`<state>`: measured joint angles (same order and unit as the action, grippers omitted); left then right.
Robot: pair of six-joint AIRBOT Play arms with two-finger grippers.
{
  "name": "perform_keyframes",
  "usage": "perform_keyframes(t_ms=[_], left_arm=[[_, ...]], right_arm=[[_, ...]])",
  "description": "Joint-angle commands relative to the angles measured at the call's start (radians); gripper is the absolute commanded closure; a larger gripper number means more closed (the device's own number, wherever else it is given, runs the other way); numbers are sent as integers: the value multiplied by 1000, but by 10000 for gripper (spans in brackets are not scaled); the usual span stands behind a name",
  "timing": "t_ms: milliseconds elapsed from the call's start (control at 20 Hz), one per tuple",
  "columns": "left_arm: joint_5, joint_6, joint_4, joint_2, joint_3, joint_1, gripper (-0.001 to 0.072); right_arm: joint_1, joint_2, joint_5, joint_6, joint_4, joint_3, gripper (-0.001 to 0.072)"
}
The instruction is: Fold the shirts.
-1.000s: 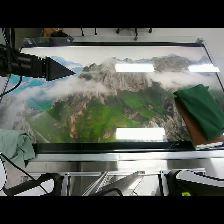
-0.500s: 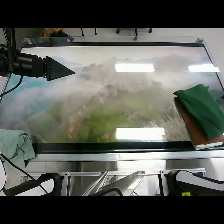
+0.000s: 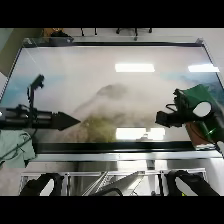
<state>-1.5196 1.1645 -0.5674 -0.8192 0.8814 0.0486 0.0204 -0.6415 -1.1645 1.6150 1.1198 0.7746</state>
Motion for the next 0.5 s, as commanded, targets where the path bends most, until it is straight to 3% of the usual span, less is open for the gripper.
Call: perform_keyframes(t_ms=[0,450], left_arm=[[58,11,-41,131,-224,0,696],[98,11,-41,209,-254,0,695]], right_arm=[[79,43,64,8,-35,-88,694],[79,43,65,8,-85,-88,694]])
